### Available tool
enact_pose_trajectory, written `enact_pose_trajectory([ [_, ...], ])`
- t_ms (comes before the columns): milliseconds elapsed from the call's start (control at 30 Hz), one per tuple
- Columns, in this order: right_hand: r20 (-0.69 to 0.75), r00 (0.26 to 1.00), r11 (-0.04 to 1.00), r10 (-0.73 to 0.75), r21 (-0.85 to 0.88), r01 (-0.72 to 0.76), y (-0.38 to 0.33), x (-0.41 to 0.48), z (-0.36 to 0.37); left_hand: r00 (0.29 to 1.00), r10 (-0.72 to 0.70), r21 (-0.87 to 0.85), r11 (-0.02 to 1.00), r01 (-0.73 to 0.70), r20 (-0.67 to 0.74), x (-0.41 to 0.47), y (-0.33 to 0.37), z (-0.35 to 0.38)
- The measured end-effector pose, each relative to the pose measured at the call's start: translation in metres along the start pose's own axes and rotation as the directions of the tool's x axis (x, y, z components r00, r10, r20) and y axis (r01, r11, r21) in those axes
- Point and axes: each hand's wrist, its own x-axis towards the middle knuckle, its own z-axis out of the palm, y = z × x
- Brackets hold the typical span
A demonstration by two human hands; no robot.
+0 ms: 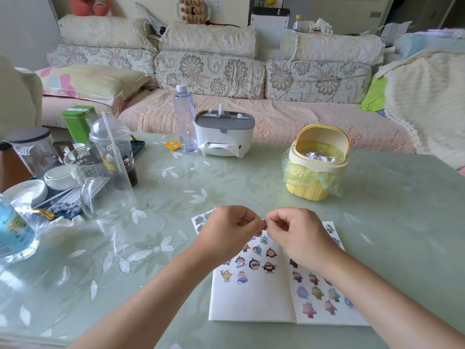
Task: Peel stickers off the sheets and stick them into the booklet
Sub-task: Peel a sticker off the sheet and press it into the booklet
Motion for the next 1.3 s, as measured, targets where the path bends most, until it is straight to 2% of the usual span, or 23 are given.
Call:
enact_pose_trajectory([
  [167, -0.006, 0.999, 0.998, 0.05, 0.043, -0.05, -0.002, 0.0, -0.001, 0.999, 0.025, 0.008, 1.0, -0.025, -0.031, -0.001, 0.001, 0.0],
  [300, -0.024, 0.99, 0.98, 0.141, 0.142, -0.136, -0.005, 0.001, -0.004, 0.985, 0.091, 0.061, 0.995, -0.083, -0.146, -0.003, -0.001, 0.003],
  [400, -0.043, 0.982, 0.97, 0.185, 0.169, -0.175, -0.009, 0.0, -0.004, 0.921, 0.276, 0.274, 0.941, -0.2, -0.276, -0.003, -0.006, 0.006],
  [467, -0.06, 0.976, 0.961, 0.211, 0.197, -0.196, -0.011, -0.001, -0.003, 0.866, 0.409, 0.415, 0.868, -0.273, -0.288, -0.004, -0.006, 0.007],
  [500, -0.069, 0.974, 0.958, 0.217, 0.208, -0.199, -0.011, -0.001, -0.002, 0.86, 0.43, 0.434, 0.854, -0.288, -0.275, -0.005, -0.004, 0.008],
  [567, -0.09, 0.971, 0.955, 0.221, 0.224, -0.196, -0.012, 0.0, -0.002, 0.886, 0.389, 0.398, 0.876, -0.272, -0.252, -0.007, -0.001, 0.01],
  [667, -0.107, 0.971, 0.96, 0.212, 0.21, -0.186, -0.011, -0.001, -0.002, 0.955, 0.199, 0.226, 0.963, -0.149, -0.219, -0.007, 0.002, 0.013],
  [733, -0.115, 0.974, 0.965, 0.197, 0.198, -0.172, -0.008, -0.001, -0.002, 0.971, 0.1, 0.085, 0.993, -0.083, -0.215, -0.006, 0.003, 0.013],
  [800, -0.124, 0.976, 0.972, 0.176, 0.176, -0.153, -0.007, -0.001, -0.002, 0.976, 0.058, 0.034, 0.998, -0.052, -0.211, -0.005, 0.003, 0.013],
  [1167, -0.148, 0.985, 0.996, 0.089, -0.005, -0.091, -0.004, -0.005, 0.0, 0.988, 0.072, 0.131, 0.99, -0.054, -0.134, -0.005, 0.002, 0.015],
  [1300, -0.111, 0.986, 0.991, 0.126, 0.058, -0.12, -0.006, -0.005, -0.004, 0.991, 0.103, 0.062, 0.993, -0.098, -0.086, -0.003, 0.003, 0.014],
])
